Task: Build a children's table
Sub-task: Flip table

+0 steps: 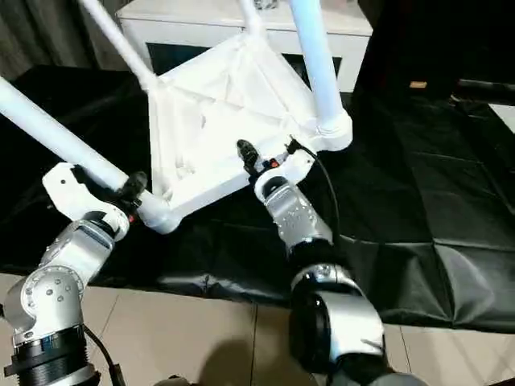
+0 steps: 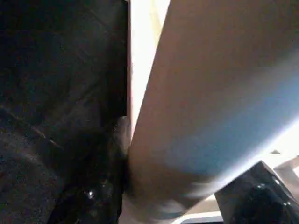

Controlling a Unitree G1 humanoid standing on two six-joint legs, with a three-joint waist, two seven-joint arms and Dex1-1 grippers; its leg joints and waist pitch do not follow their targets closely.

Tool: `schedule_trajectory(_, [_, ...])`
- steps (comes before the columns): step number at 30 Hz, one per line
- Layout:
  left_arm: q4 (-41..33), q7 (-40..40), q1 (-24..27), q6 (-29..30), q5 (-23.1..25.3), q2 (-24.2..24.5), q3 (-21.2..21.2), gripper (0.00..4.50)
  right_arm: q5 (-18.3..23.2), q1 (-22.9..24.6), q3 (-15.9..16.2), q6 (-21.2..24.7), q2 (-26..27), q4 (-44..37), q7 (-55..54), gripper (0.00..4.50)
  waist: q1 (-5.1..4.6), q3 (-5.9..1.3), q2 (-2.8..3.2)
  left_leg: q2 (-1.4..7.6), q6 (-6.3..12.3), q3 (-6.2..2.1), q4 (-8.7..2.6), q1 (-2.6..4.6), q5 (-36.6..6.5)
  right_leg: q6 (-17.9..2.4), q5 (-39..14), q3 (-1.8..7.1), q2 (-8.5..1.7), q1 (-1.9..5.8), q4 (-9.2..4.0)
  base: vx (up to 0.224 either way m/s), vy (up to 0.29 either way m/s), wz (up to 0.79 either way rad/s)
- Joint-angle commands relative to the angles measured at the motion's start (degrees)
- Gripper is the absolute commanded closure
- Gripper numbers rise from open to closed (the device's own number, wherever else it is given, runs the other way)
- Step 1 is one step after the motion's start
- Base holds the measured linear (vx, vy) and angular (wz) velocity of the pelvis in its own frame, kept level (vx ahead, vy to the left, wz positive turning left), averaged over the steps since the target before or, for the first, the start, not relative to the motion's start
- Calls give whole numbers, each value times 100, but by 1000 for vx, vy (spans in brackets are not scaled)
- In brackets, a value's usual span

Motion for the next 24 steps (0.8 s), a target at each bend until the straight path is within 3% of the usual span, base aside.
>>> schedule_trajectory(1, [-164, -165, 26, 76, -462, -182, -103, 224, -20, -202, -67, -54, -10, 266, 14, 92, 9, -415, -40, 401, 273, -138, -355, 152, -374, -1115, 644, 355, -601, 261, -350, 0, 0, 0])
schedule_trajectory(14, [-134, -62, 23, 208, -347, -103, -116, 224, -139, -403, -225, -397, -179, 692, -4, 204, 7, -429, -21, 393, 318, -139, -338, 147, -306, -1171, 870, 349, -587, 257, -328, 0, 0, 0])
schedule_trajectory(15, [-132, -17, 25, 249, -301, -77, -125, 168, -153, -405, -216, -411, -184, 697, -6, 209, 11, -432, -23, 389, 325, -138, -333, 147, -285, -1174, 894, 350, -587, 258, -326, 0, 0, 0])
schedule_trajectory(16, [-137, -118, 22, 220, -417, -92, -84, 154, -172, -405, -212, -433, -198, 692, -16, 212, 12, -426, -26, 385, 348, -135, -336, 141, -319, -1186, 871, 349, -592, 264, -332, 0, 0, 0])
schedule_trajectory(19, [-168, -159, 17, 109, -423, -49, -30, 148, -469, -388, -27, -678, -276, 631, -80, 222, 29, -417, -27, 394, 300, -128, -343, 145, -394, -1234, 771, 352, -597, 251, -344, 0, 0, 0])
schedule_trajectory(21, [-182, -152, 16, 91, -406, 1, -1, 120, -655, -387, 98, -835, -339, 572, -133, 225, 24, -410, -26, 399, 266, -134, -355, 149, -484, -1195, 586, 348, -597, 251, -359, 0, 0, 0])
schedule_trajectory(24, [-147, -35, 0, -108, -139, 162, 49, 105, -890, -399, 229, -1055, -508, 372, -283, 225, 34, -373, -21, 415, 81, -126, -406, 188, -922, -1065, -83, 364, -597, 216, -438, 0, 0, 0])
